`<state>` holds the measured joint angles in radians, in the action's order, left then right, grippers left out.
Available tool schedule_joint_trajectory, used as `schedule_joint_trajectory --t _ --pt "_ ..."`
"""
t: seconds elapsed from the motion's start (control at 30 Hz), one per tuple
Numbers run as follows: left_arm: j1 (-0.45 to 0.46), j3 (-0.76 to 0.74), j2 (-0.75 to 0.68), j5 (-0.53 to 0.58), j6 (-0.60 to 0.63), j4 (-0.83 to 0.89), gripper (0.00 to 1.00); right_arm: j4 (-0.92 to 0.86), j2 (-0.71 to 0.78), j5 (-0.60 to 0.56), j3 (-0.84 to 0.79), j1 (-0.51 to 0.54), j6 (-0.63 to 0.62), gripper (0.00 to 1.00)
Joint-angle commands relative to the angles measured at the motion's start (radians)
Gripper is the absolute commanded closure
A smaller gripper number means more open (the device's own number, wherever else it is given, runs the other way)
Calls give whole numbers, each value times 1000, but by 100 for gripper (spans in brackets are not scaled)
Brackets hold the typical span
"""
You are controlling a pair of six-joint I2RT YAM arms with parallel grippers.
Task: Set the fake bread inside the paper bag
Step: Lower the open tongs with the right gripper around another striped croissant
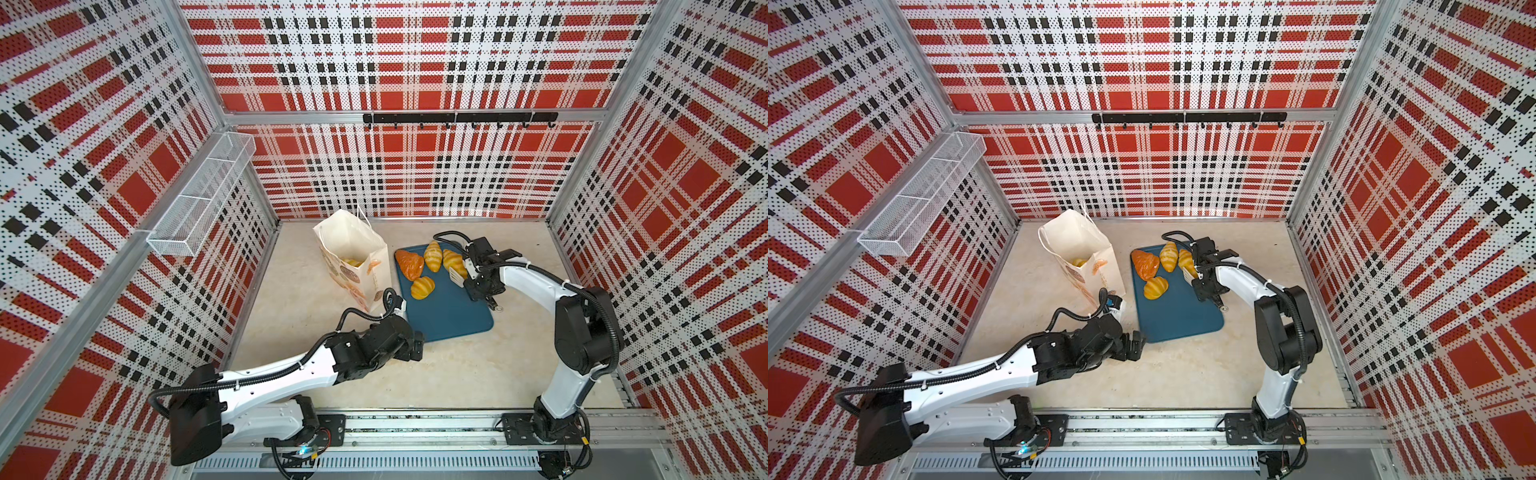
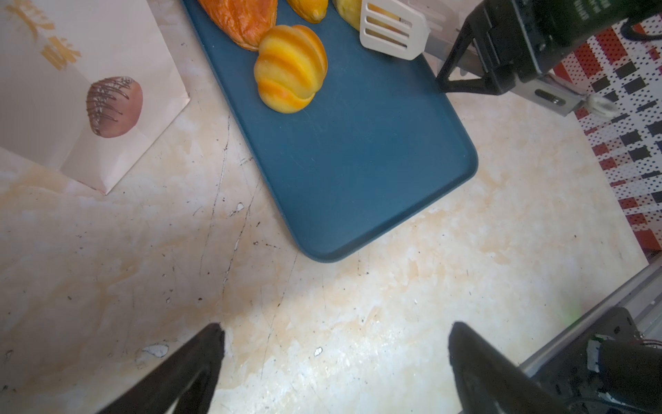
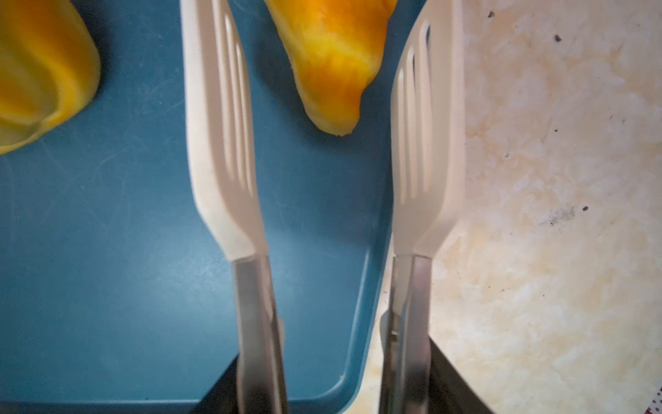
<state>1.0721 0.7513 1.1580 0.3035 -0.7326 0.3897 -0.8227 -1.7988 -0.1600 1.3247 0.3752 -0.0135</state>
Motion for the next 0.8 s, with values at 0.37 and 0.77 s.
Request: schedule_joint_trajectory --t 0.37,0.77 --pt "-8 -1 -7 22 -11 7 1 30 -90 -19 116 2 -44 43" --pt "-8 -1 -11 25 -13 13 1 15 -154 -13 185 2 -64 42"
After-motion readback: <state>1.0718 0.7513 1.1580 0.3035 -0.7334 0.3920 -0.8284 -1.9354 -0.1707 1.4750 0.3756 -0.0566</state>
